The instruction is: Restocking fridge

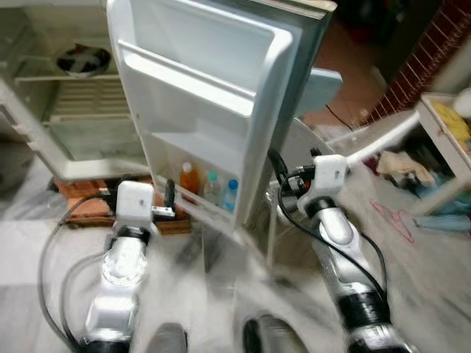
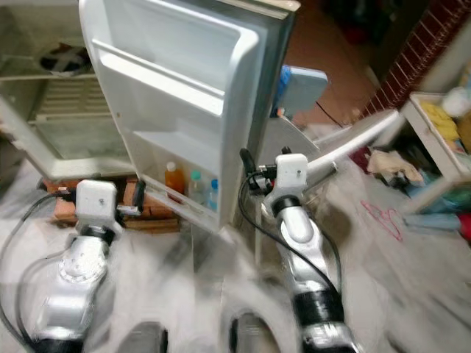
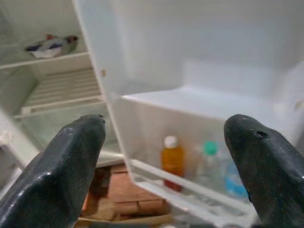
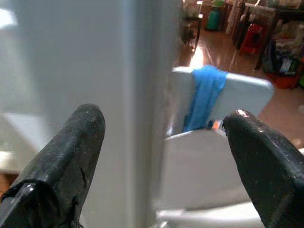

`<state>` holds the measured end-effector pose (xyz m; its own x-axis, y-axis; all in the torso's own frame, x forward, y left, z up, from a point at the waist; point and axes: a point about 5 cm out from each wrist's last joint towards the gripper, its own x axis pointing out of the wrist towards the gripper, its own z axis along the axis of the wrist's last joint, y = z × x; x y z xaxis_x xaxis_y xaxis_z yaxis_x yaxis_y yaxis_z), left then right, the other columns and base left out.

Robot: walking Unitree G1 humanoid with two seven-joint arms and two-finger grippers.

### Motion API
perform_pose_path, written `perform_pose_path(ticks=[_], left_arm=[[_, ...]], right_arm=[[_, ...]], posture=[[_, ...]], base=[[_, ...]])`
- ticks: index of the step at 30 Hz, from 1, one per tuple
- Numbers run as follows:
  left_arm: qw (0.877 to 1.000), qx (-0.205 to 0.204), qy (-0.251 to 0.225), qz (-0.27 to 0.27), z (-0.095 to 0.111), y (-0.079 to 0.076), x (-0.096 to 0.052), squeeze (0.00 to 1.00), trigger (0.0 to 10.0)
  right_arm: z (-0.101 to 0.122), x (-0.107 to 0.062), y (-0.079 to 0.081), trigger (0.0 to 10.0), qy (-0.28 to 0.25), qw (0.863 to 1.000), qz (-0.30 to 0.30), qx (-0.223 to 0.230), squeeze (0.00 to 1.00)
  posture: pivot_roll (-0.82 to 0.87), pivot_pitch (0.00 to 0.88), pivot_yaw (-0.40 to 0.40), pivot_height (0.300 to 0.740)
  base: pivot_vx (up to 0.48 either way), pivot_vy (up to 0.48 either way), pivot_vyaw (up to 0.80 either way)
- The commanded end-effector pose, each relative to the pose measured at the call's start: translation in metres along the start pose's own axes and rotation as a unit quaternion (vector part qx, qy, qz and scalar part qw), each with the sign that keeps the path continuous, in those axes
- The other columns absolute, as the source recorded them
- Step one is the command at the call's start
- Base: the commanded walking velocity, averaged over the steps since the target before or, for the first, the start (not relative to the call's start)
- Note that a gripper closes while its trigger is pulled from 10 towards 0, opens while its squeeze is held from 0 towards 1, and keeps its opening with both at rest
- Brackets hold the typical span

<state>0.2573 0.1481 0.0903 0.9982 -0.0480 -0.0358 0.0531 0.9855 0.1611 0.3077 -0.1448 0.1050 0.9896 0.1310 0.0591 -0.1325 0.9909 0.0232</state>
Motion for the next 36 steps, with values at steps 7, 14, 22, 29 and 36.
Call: perform_pose_path(ticks=[7,14,22,29,36], left_arm=[[1.000,0.009,0.004,0.007,-0.001,0.004,-0.001,0.00,10.0],[1.000,-0.014,0.017,0.020,-0.003,0.007,-0.003,0.00,10.0],[0.998,-0.021,0.047,0.046,-0.009,0.016,-0.014,0.00,10.0],[0.989,0.022,0.134,0.051,-0.040,0.040,-0.055,0.00,10.0],[0.986,0.024,0.163,0.037,-0.049,0.040,-0.062,0.00,10.0]], right_arm=[[0.007,0.004,0.004,10.0,-0.017,1.000,0.010,0.020,0.00],[0.017,0.013,0.004,10.0,-0.041,0.999,0.027,-0.008,0.00],[0.025,0.021,-0.002,10.0,-0.055,0.998,0.013,-0.011,0.00],[0.035,0.033,-0.017,10.0,-0.069,0.997,-0.018,-0.025,0.00],[0.041,0.042,-0.025,10.0,-0.067,0.995,-0.062,-0.034,0.00]], posture=[[0.08,0.123,-0.065,0.740],[0.10,0.120,-0.065,0.740],[0.11,0.118,-0.060,0.740],[0.14,0.133,-0.064,0.740],[0.16,0.135,-0.071,0.740]], base=[[0.149,-0.266,0.07],[0.000,0.000,0.21],[0.000,0.000,0.77],[0.000,0.000,0.77],[0.000,0.000,0.28]])
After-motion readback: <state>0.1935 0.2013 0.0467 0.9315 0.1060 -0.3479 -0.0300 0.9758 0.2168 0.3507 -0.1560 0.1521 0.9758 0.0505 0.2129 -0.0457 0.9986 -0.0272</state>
